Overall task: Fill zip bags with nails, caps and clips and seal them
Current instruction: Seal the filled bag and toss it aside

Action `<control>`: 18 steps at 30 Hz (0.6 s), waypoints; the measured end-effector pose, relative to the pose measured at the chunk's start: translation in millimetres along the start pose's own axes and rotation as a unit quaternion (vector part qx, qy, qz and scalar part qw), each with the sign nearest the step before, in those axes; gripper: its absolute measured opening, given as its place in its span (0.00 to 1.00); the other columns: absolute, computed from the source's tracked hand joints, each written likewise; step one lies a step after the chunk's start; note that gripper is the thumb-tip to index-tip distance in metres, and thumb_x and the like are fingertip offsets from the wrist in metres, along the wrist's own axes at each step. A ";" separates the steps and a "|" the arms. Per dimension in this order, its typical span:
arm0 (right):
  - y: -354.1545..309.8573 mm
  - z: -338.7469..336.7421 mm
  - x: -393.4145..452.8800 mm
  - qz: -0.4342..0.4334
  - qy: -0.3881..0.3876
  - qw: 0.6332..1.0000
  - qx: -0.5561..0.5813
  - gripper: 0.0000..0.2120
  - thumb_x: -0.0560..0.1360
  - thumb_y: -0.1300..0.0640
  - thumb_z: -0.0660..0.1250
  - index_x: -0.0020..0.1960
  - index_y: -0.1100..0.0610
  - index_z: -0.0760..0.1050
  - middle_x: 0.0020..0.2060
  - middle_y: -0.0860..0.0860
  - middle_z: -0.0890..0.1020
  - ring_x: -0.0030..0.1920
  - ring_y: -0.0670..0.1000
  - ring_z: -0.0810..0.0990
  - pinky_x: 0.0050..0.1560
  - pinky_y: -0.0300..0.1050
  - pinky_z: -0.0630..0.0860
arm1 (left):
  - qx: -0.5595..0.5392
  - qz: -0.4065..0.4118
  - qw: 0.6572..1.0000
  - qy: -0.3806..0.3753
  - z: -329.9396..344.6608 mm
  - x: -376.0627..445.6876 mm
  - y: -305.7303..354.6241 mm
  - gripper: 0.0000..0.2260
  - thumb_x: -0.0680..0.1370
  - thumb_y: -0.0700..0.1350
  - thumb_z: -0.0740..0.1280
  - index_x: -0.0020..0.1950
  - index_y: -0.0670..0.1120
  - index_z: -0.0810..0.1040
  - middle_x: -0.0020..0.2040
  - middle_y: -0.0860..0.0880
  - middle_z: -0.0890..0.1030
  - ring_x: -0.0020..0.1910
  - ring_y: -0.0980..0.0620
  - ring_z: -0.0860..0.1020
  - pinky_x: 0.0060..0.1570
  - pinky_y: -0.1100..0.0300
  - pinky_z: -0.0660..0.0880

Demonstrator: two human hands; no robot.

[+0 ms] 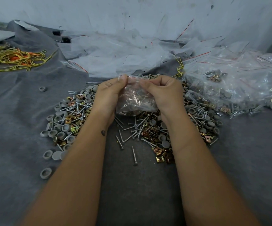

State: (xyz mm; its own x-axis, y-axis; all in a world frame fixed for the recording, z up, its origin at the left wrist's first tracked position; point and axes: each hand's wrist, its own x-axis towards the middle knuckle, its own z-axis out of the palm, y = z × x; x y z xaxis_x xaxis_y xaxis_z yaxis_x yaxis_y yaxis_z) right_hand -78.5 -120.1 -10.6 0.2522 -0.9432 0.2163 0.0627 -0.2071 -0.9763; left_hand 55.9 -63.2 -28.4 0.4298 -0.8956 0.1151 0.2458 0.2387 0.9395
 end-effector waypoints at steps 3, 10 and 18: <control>-0.2 -4.4 1.2 -0.020 -0.018 1.000 -0.012 0.08 0.69 0.58 0.77 0.34 0.55 0.80 0.30 0.54 0.83 0.32 0.52 0.78 0.36 0.45 0.78 | -0.010 -0.005 1.000 0.024 0.0 0.5 0.5 0.14 0.80 0.46 0.65 0.39 0.47 0.86 0.38 0.45 0.85 0.36 0.48 0.84 0.36 0.56 0.80; -0.8 -4.5 1.9 -0.040 0.031 0.999 0.018 0.11 0.73 0.54 0.74 0.33 0.55 0.81 0.28 0.50 0.82 0.31 0.46 0.78 0.36 0.40 0.77 | -0.023 0.004 0.999 0.044 3.3 0.4 -0.9 0.16 0.80 0.54 0.62 0.41 0.52 0.86 0.42 0.47 0.86 0.41 0.45 0.85 0.41 0.45 0.82; -4.9 -4.9 -2.1 -0.048 -0.154 0.976 -0.144 0.04 0.72 0.56 0.74 0.46 0.55 0.83 0.38 0.48 0.86 0.40 0.46 0.84 0.45 0.40 0.81 | -0.089 0.080 0.993 -0.002 5.3 -7.4 11.4 0.16 0.84 0.57 0.50 0.66 0.60 0.72 0.52 0.52 0.85 0.49 0.51 0.84 0.41 0.56 0.80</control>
State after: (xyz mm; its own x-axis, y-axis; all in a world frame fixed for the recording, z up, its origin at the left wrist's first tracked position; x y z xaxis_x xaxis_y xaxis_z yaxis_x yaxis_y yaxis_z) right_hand -84.2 -118.4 -6.3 0.5402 -0.8021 0.2545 -0.1621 -0.3960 -0.9039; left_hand 50.9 -55.9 -16.9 0.4719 -0.8426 0.2595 0.3241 0.4395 0.8377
